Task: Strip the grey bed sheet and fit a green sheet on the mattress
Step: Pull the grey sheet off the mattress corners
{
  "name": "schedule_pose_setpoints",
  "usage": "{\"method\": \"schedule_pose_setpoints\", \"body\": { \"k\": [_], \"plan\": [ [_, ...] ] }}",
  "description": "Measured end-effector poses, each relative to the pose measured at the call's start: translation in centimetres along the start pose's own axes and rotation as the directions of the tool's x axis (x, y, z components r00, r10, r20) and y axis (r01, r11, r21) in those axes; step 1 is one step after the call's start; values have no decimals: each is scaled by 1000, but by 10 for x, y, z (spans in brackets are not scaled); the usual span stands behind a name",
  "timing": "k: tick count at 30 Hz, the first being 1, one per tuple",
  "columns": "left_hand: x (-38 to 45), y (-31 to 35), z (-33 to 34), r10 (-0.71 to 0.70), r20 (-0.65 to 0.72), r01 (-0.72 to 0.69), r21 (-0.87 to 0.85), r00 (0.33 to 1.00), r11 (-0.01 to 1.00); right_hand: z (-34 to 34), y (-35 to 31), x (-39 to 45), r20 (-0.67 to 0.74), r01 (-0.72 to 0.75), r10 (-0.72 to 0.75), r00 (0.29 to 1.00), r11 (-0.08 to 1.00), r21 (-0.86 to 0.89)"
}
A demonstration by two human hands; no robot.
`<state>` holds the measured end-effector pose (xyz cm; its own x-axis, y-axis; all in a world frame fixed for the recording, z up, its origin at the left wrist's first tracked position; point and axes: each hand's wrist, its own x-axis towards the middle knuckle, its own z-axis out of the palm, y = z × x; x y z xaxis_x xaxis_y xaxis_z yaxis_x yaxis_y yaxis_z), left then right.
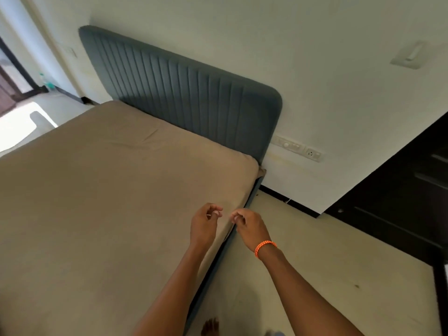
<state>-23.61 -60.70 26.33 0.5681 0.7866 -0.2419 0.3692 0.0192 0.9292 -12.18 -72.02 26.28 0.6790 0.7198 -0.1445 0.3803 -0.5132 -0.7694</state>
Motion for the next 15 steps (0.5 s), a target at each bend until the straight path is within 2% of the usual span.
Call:
{"method": "schedule_pose_setpoints", "body": {
  "k": [8,12,15],
  "plan": [
    [148,28,73,0,-32,0,-5,999,1000,-18,60,160,55,-84,80,995,994,75],
    [238,27,120,-46,-67,49,52,997,997,-18,101,260,110,-152,135,985,975,165],
    [296,28,155,-114,-107,120,52,988,991,-26,128,327,168,-182,153,974,969,168]
  ]
}}
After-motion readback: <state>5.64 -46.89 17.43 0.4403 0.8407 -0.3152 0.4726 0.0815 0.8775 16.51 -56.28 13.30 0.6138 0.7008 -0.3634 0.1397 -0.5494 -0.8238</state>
